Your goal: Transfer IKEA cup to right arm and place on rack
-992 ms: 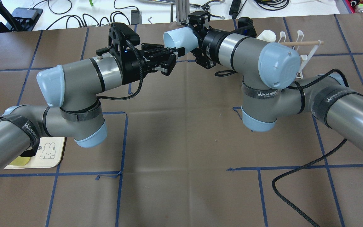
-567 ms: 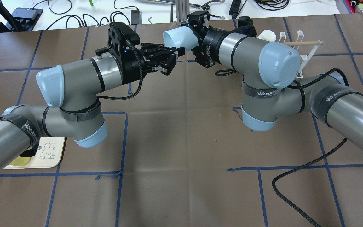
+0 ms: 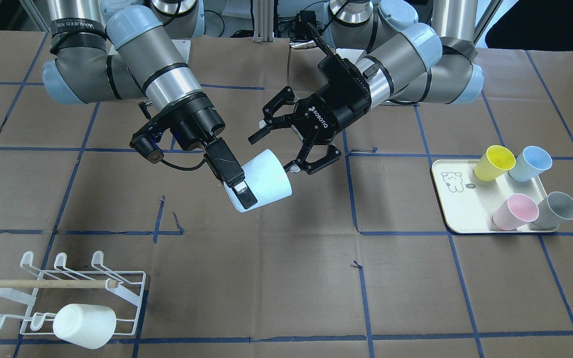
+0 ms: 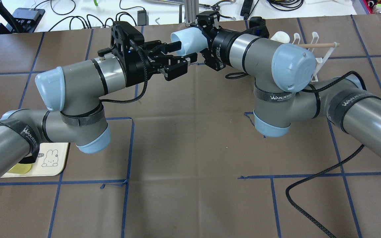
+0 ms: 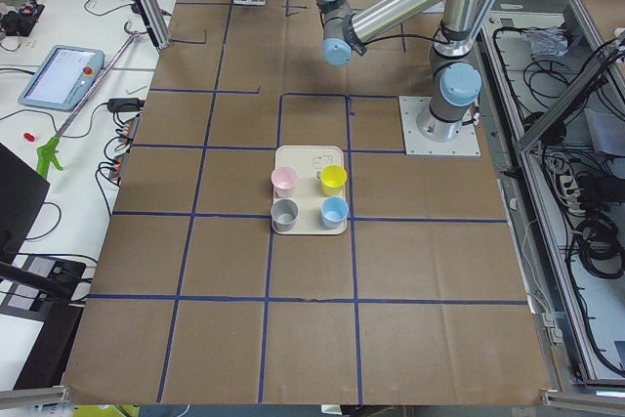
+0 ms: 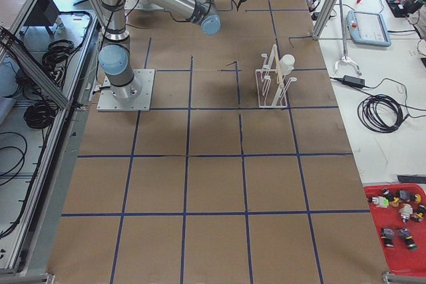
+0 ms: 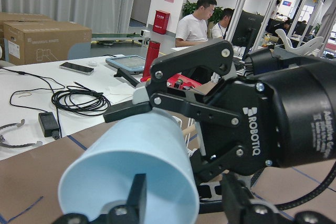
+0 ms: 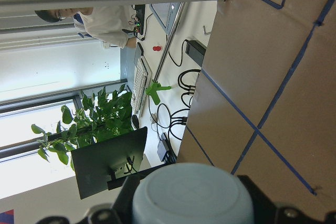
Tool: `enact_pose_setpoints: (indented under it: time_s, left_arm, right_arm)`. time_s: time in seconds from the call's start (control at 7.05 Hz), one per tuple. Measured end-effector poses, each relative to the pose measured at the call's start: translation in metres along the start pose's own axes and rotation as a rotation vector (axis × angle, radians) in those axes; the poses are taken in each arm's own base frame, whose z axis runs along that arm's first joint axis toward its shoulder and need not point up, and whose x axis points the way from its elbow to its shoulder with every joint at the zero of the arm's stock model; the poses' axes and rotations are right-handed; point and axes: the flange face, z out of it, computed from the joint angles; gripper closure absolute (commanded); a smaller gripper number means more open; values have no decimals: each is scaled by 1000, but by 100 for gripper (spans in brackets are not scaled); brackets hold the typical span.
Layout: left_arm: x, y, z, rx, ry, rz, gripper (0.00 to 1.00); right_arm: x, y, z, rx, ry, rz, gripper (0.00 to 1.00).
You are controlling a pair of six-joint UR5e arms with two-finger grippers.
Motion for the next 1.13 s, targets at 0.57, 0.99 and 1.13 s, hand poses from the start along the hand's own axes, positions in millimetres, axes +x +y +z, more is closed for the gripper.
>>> enact_pose_setpoints:
  time_s: [0.57,0.99,1.13]
  left_arm:
    - [-44,3,-58,47,-73,-55,1]
    - [-89,-6,-76,-48,-265,-188,1]
    - [-109,-13,-76,-135,-373,-254,1]
  right_arm:
    - [-5,-20,4,34,-13,-83,91]
    - [-8,-81,-5,193,-6,-291,91]
    - [-8,-105,-11,263,23,-423,91]
